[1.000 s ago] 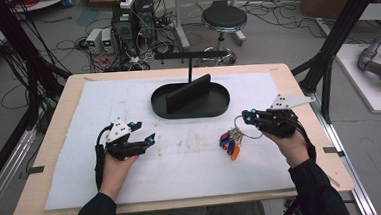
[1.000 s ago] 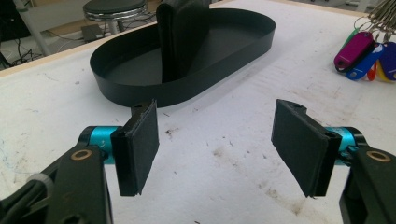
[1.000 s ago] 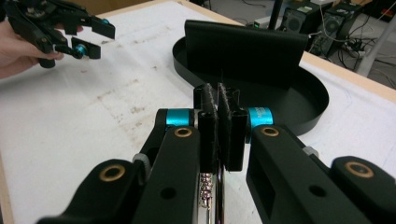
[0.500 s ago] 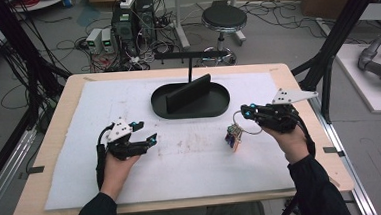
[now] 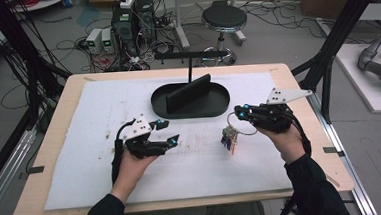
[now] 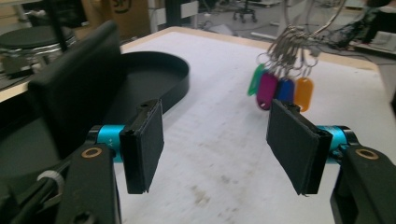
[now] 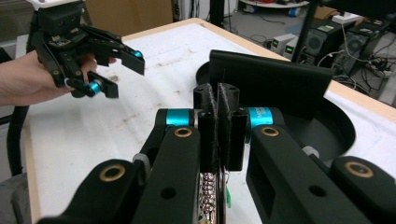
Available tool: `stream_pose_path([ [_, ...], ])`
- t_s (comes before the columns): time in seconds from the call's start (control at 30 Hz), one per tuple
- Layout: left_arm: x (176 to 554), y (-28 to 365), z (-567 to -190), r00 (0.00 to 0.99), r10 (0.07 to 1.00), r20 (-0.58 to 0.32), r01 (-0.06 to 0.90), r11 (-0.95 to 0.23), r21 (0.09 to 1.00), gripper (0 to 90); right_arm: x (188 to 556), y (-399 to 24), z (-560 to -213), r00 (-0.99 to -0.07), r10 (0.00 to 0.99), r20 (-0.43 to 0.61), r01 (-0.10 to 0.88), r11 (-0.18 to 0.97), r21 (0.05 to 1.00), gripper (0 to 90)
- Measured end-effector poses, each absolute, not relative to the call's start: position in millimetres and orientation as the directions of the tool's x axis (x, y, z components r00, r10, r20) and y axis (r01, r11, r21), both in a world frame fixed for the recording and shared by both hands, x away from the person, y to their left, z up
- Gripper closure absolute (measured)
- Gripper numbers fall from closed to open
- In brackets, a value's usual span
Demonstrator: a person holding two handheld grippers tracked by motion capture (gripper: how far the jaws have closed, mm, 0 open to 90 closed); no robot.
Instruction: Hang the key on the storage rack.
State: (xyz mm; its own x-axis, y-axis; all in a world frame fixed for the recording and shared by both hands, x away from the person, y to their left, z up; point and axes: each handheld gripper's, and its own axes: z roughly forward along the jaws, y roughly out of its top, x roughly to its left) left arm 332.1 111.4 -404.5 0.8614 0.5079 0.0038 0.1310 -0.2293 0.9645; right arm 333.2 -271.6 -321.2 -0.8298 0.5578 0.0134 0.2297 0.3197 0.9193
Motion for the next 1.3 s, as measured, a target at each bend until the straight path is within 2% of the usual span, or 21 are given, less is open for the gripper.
stream_pose_path([
  [0.33,333.6,90.2,-393.6,0.894,0.447,-0.042,0.129,-0.166,0.978,41.5,329.4,-249.6,-319.8,-0.872,0.488,0.030,0.217,0.330,0.919,87.3],
  [0.7,330.3,72.1,-381.6,0.935,0.353,-0.020,0.086,-0.172,0.981,43.8,323.5,-220.5,-320.1,-0.917,0.397,0.042,0.194,0.354,0.915,87.3],
  [1.0,325.1,63.8,-377.5,0.959,0.283,0.006,0.050,-0.192,0.980,54.0,320.9,-204.1,-323.8,-0.937,0.344,0.053,0.186,0.367,0.912,87.3],
  [1.3,322.8,61.0,-377.8,0.965,0.259,0.031,0.028,-0.222,0.975,73.4,320.6,-199.2,-325.5,-0.944,0.325,0.060,0.185,0.370,0.910,87.2],
])
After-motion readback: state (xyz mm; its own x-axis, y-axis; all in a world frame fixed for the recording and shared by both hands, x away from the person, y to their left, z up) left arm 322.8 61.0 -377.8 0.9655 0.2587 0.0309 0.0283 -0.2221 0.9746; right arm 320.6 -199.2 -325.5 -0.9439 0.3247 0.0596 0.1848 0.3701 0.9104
